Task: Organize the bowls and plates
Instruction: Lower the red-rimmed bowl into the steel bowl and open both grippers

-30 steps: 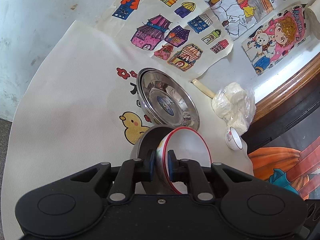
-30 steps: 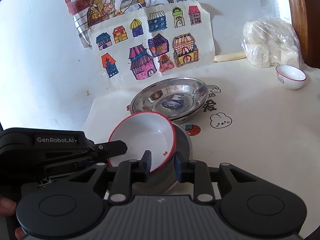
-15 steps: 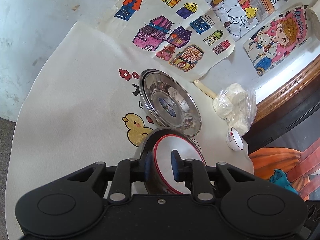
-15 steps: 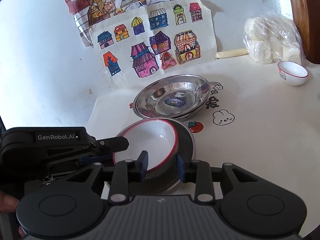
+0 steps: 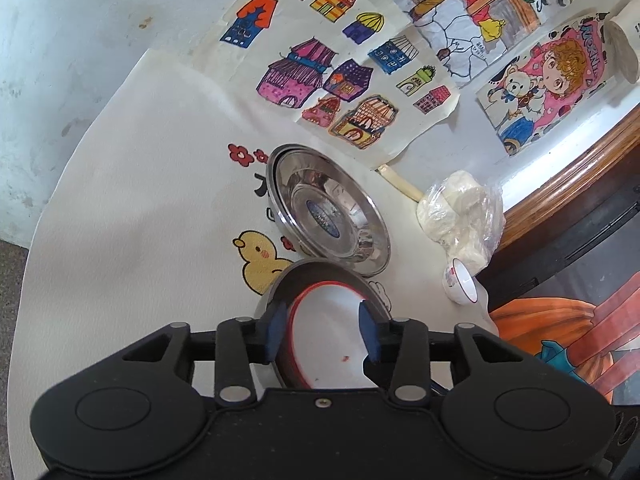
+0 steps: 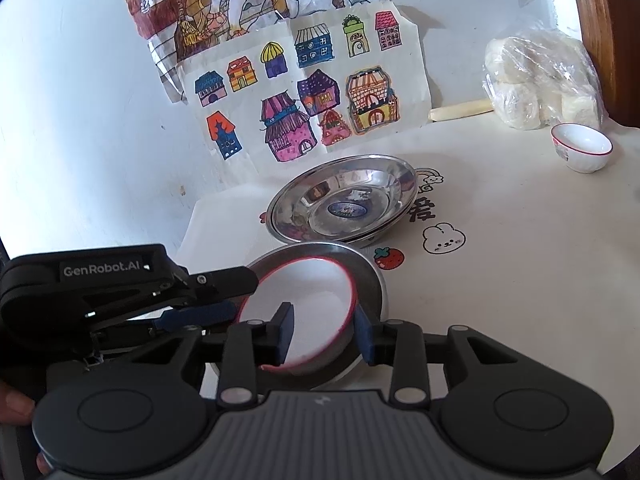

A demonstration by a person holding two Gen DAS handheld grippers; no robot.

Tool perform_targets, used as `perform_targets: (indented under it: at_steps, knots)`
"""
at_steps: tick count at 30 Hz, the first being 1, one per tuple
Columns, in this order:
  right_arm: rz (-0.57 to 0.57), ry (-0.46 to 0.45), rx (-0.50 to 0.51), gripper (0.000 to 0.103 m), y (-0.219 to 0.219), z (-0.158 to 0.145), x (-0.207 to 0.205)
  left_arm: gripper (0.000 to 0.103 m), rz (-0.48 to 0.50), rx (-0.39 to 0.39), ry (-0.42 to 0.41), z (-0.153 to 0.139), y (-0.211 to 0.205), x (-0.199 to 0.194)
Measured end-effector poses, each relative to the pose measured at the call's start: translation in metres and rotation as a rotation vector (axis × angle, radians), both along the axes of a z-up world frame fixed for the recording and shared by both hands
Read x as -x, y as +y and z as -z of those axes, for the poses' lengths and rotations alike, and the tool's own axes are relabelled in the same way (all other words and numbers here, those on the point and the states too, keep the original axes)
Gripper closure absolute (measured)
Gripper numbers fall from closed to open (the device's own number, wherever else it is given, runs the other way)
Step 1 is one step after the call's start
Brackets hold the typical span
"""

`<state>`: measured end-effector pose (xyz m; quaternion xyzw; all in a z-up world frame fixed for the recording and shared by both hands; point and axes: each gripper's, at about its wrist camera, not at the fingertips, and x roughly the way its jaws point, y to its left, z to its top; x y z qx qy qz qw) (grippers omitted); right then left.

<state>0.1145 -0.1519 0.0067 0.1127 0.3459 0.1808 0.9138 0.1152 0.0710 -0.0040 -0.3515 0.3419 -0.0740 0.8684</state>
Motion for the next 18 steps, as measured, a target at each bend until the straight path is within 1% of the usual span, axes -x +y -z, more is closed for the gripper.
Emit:
perform_targets:
  at_steps: [2, 4, 5, 6, 7, 9, 10, 11, 12, 13, 14, 17, 18]
  knots:
    - [0.003, -0.007, -0.006, 0.062, -0.001, -0.002, 0.001, 0.06, -0.007, -0.002, -0.011, -0.003, 0.001, 0.001]
    - [0.007, -0.012, -0.011, 0.061, -0.003, -0.003, 0.002, 0.056, -0.009, -0.006, -0.027, -0.006, 0.001, 0.002]
    - [0.01, -0.015, -0.014, 0.061, -0.004, -0.004, 0.003, 0.051, -0.009, -0.01, -0.038, -0.009, 0.001, 0.002]
    - [0.013, -0.018, -0.019, 0.06, -0.006, -0.004, 0.003, 0.045, -0.011, -0.014, -0.05, -0.011, 0.001, 0.003]
    - [0.016, -0.023, -0.028, 0.057, -0.008, -0.005, 0.004, 0.041, -0.014, -0.023, -0.063, -0.014, 0.0, 0.003]
    - [0.032, -0.037, -0.035, 0.044, -0.012, -0.007, 0.005, 0.022, -0.034, -0.048, -0.089, -0.02, -0.002, 0.004]
    - [0.04, -0.044, -0.035, 0.043, -0.015, -0.008, 0.005, 0.017, -0.052, -0.066, -0.102, -0.024, -0.004, 0.004]
    - [0.05, -0.049, -0.038, 0.038, -0.019, -0.008, 0.006, 0.01, -0.07, -0.087, -0.116, -0.027, -0.006, 0.004]
    - [0.059, -0.051, -0.044, 0.033, -0.021, -0.009, 0.005, 0.004, -0.083, -0.108, -0.127, -0.03, -0.008, 0.004]
    - [0.068, -0.054, -0.052, 0.031, -0.026, -0.009, 0.005, 0.002, -0.093, -0.129, -0.136, -0.033, -0.011, 0.003]
    - [0.077, -0.058, -0.059, 0.026, -0.03, -0.009, 0.005, 0.001, -0.1, -0.148, -0.145, -0.036, -0.013, 0.002]
    - [0.105, -0.07, -0.081, 0.009, -0.044, -0.008, 0.004, 0.001, -0.103, -0.198, -0.152, -0.042, -0.021, -0.003]
    - [0.11, -0.075, -0.088, 0.007, -0.048, -0.008, 0.003, 0.001, -0.101, -0.216, -0.149, -0.043, -0.025, -0.005]
